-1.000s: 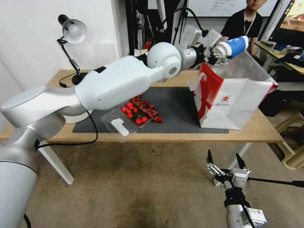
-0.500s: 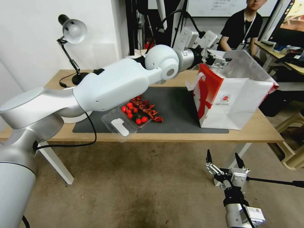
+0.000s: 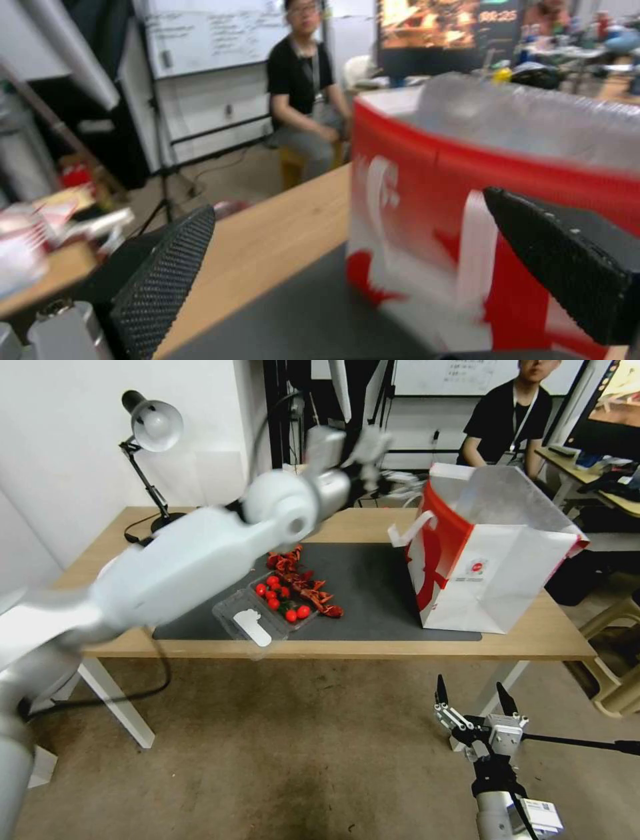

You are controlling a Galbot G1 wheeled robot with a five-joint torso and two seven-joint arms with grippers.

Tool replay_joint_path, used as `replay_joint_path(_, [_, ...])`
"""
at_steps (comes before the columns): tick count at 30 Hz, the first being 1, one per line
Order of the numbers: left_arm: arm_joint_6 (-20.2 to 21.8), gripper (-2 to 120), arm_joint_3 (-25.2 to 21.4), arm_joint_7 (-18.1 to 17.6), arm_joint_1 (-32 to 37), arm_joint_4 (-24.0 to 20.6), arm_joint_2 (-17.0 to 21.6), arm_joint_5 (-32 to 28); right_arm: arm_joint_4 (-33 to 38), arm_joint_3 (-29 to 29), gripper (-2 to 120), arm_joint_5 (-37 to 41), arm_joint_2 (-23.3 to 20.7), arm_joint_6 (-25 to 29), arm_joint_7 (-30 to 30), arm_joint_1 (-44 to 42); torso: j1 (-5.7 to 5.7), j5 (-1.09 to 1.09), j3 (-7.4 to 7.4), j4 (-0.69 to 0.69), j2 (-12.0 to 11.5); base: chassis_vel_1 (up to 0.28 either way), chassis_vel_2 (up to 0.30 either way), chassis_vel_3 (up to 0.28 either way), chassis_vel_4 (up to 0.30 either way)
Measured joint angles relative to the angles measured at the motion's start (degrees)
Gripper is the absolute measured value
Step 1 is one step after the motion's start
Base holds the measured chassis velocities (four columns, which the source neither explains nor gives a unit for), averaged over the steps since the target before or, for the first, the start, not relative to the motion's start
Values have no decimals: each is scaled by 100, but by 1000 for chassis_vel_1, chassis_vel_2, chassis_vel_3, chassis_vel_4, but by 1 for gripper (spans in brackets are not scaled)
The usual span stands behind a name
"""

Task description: Pick up the trash from the table and place it into the takeout bag.

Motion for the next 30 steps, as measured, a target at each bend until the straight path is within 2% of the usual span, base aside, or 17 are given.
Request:
replay_joint_path(1, [0, 100, 0, 0, 0, 0, 0, 0, 0, 0, 100, 0, 0, 0, 0, 0, 0, 0, 0, 0, 0, 0, 0, 0, 0])
replay_joint_path(3, [10, 100, -564, -11, 646, -371, 365, 91, 28, -40, 100, -5, 2, -26, -11, 13, 0, 0, 0, -2, 0, 0, 0, 0, 0])
replay_joint_path(4, [10, 100, -564, -11, 646, -371, 365, 91, 28, -40, 100, -5, 2, -26, -11, 13, 0, 0, 0, -2, 0, 0, 0, 0, 0])
replay_joint_path(6, [10, 100, -1372, 13, 1499, -765, 694, 220, 35, -84, 100, -32, 16, -34, -27, 20, 0, 0, 0, -1, 0, 0, 0, 0, 0])
replay_joint_path(7, [10, 100, -1372, 13, 1499, -765, 694, 220, 35, -84, 100, -32, 16, -34, -27, 20, 0, 0, 0, -1, 0, 0, 0, 0, 0])
replay_joint_path(10, [-64, 100, -2385, 415, 2980, -1175, 1109, 826, 34, -140, 100, -55, 12, -41, -42, 31, 0, -5, 0, -1, 0, 0, 0, 0, 0])
replay_joint_path(11, [-64, 100, -2385, 415, 2980, -1175, 1109, 826, 34, -140, 100, -55, 12, -41, -42, 31, 0, -5, 0, -1, 0, 0, 0, 0, 0])
replay_joint_path(13, [-222, 100, -3002, 708, 3894, -1413, 1330, 1291, 16, -178, 100, -57, -35, -52, -46, 62, 0, 4, 0, 3, 0, 0, 0, 0, 0])
replay_joint_path(14, [-351, 100, -3308, 748, 4405, -1542, 1382, 1519, 13, -184, 100, -57, -54, -56, -45, 65, -1, 0, 0, 3, 1, 0, 0, 0, 0])
replay_joint_path(15, [-351, 100, -3308, 748, 4405, -1542, 1382, 1519, 13, -184, 100, -57, -54, -56, -45, 65, -1, 0, 0, 3, 1, 0, 0, 0, 0])
replay_joint_path(18, [-504, 100, -3712, 703, 5038, -1711, 1339, 1820, 13, -185, 100, -56, -64, -58, -45, 67, -1, 3, 0, -3, 0, 0, 0, 0, 0])
replay_joint_path(21, [-734, 100, -4564, 671, 6358, -2042, 993, 2359, 52, -172, 100, -37, -94, -66, -45, 75, 0, 3, 0, -3, 0, 0, 0, 0, 0])
replay_joint_path(22, [-734, 100, -4564, 671, 6358, -2042, 993, 2359, 52, -172, 100, -37, -94, -66, -45, 75, 0, 3, 0, -3, 0, 0, 0, 0, 0])
replay_joint_path(25, [-757, 100, -5219, 642, 7495, -2359, 616, 2664, 109, -164, 100, -33, -111, -67, -46, 57, -1, 3, -1, 4, 1, 0, 0, 0, 0])
replay_joint_path(28, [-924, 100, -5282, 645, 7751, -2357, 441, 2991, 176, -89, 100, -83, -13, -20, -54, -48, 0, 3, 0, 3, 1, 0, 0, 0, 0])
replay_joint_path(29, [-1084, 100, -5257, 653, 7836, -2296, 307, 3279, 246, -12, 100, -141, 106, 46, -73, -164, 0, -1, 0, -8, 1, 0, 0, 0, 0])
replay_joint_path(30, [-1084, 100, -5257, 653, 7836, -2296, 307, 3279, 246, -12, 100, -141, 106, 46, -73, -164, 0, -1, 0, -8, 1, 0, 0, 0, 0])
